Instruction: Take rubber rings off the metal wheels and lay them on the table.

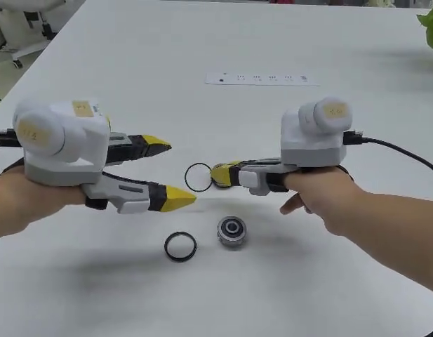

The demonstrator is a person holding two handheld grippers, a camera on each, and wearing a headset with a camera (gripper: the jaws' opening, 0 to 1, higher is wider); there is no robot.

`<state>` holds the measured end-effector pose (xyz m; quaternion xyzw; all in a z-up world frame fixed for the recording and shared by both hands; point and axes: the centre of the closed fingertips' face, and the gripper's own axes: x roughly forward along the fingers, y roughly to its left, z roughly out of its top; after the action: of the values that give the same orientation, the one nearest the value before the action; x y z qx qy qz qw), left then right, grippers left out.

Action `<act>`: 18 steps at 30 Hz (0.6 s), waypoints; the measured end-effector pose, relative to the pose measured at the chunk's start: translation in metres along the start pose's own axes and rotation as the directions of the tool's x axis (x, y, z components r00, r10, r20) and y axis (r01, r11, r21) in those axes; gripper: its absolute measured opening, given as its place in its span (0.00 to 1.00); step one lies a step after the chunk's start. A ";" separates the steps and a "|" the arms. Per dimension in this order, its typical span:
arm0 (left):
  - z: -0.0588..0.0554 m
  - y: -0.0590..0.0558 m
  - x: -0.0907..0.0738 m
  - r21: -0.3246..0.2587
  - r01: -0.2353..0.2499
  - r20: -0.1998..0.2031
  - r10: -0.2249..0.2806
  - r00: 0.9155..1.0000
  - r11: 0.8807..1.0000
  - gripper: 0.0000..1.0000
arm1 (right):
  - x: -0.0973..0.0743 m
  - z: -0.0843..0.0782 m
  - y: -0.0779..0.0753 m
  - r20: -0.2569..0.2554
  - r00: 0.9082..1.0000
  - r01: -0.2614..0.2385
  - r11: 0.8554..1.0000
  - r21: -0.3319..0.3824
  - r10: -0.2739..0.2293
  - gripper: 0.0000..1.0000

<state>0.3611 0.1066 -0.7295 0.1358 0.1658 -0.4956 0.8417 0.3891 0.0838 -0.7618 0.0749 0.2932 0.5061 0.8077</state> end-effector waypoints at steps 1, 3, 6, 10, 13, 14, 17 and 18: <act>0.000 0.000 -0.001 0.000 0.001 0.000 -0.001 1.000 1.000 0.64 | 0.002 -0.001 0.002 -0.007 1.000 -0.005 1.000 -0.001 0.005 0.00; -0.001 -0.001 -0.002 0.001 0.000 -0.003 0.000 1.000 1.000 0.66 | 0.004 -0.004 0.004 -0.018 1.000 -0.009 1.000 -0.005 0.009 0.00; -0.005 -0.002 -0.004 -0.003 0.000 -0.010 0.000 1.000 1.000 0.68 | 0.007 -0.007 0.006 -0.036 0.999 -0.015 1.000 -0.008 0.015 0.00; -0.009 -0.003 -0.007 0.001 -0.002 -0.018 0.002 1.000 1.000 0.68 | 0.012 -0.013 0.009 -0.065 0.998 -0.016 1.000 -0.017 0.015 0.00; -0.011 -0.001 -0.009 -0.007 -0.008 -0.018 0.008 1.000 1.000 0.69 | 0.015 -0.018 0.008 -0.082 0.997 -0.015 1.000 -0.022 0.014 0.00; -0.011 -0.001 -0.010 -0.007 -0.009 -0.018 0.009 1.000 1.000 0.69 | 0.016 -0.019 0.008 -0.085 0.996 -0.015 1.000 -0.021 0.014 0.00; -0.012 0.000 -0.012 -0.012 -0.014 -0.019 0.013 1.000 1.000 0.69 | 0.019 -0.022 0.006 -0.094 0.996 -0.012 1.000 -0.020 0.010 0.00; -0.013 0.001 -0.012 -0.013 -0.014 -0.021 0.013 1.000 1.000 0.69 | 0.020 -0.022 0.006 -0.095 0.995 -0.012 1.000 -0.019 0.010 0.00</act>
<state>0.3542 0.1218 -0.7363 0.1367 0.1769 -0.4874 0.8441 0.3788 0.0998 -0.7854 0.0446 0.3258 0.5163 0.7908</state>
